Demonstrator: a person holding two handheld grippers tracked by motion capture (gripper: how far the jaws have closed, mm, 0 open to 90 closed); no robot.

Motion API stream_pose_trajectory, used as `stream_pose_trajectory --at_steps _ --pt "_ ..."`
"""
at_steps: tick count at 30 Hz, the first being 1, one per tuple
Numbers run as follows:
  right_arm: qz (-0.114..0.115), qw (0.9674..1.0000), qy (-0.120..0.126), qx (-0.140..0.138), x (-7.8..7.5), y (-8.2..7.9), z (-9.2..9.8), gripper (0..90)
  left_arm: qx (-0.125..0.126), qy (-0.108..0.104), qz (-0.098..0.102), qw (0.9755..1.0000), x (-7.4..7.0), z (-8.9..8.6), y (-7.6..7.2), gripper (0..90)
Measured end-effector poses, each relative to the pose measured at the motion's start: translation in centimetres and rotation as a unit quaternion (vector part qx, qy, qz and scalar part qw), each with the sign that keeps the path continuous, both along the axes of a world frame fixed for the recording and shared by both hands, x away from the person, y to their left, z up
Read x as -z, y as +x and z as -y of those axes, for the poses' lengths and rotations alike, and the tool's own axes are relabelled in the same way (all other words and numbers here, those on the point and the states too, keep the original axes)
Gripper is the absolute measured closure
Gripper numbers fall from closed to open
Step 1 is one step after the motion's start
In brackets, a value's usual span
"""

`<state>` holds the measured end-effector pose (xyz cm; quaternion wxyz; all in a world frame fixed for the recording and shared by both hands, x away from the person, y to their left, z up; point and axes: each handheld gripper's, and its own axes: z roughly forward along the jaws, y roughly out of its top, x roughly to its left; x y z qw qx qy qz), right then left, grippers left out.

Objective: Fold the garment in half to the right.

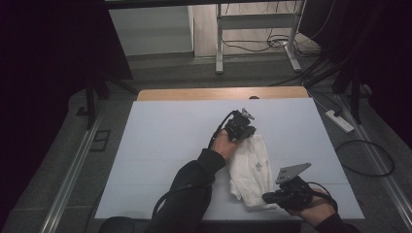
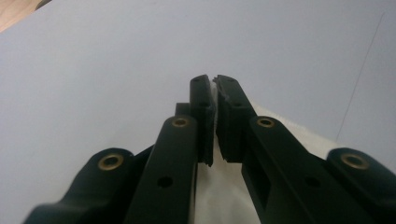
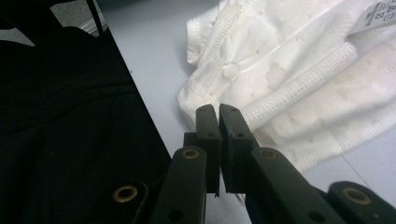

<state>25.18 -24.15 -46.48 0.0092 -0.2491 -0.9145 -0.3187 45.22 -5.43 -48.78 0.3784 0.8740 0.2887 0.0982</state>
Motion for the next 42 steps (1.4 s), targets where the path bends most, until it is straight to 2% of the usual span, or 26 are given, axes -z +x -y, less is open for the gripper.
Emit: stream_pose_trajectory --at_steps 2,9,12,18,20,26,31,35,38,42 --pt "0.001 1.0000 -0.003 0.003 0.1 0.0 0.4 86.7 0.001 -0.005 0.002 1.0000 0.1 0.5 0.0 84.9" --pt "-0.002 0.9998 -0.015 0.012 0.6 -0.1 1.2 86.3 0.011 0.003 0.001 0.9999 0.6 2.1 0.2 84.4" --pt "-0.001 0.9997 -0.020 0.013 0.7 -0.1 1.5 85.7 0.016 -0.001 0.001 0.9999 0.9 2.7 0.4 83.7" --pt "0.015 0.9995 -0.022 0.018 0.6 -0.4 2.0 79.1 0.008 -0.035 0.010 0.9993 0.7 3.3 0.7 68.5" --pt "0.021 0.9993 -0.019 0.022 0.5 -0.4 2.2 76.3 0.009 -0.041 0.011 0.9990 0.5 3.3 0.8 66.3" --pt "0.033 0.9988 -0.016 0.032 0.4 -0.4 2.4 68.4 0.014 -0.035 0.013 0.9992 0.0 2.7 0.9 57.2" --pt "0.043 0.9980 -0.013 0.045 0.3 -0.3 2.4 58.6 0.016 -0.027 0.000 0.9995 0.1 1.7 1.1 47.6" --pt "0.046 0.9972 -0.012 0.058 0.3 -0.1 2.3 53.2 0.014 -0.021 -0.002 0.9997 0.2 0.7 1.1 40.7" --pt "0.048 0.9966 -0.009 0.067 0.3 0.0 2.3 49.1 0.012 -0.025 -0.009 0.9996 0.1 0.0 1.2 36.4" --pt "0.051 0.9956 -0.003 0.078 0.2 0.1 2.4 44.1 0.017 -0.020 -0.015 0.9996 0.0 -0.9 1.3 29.1"
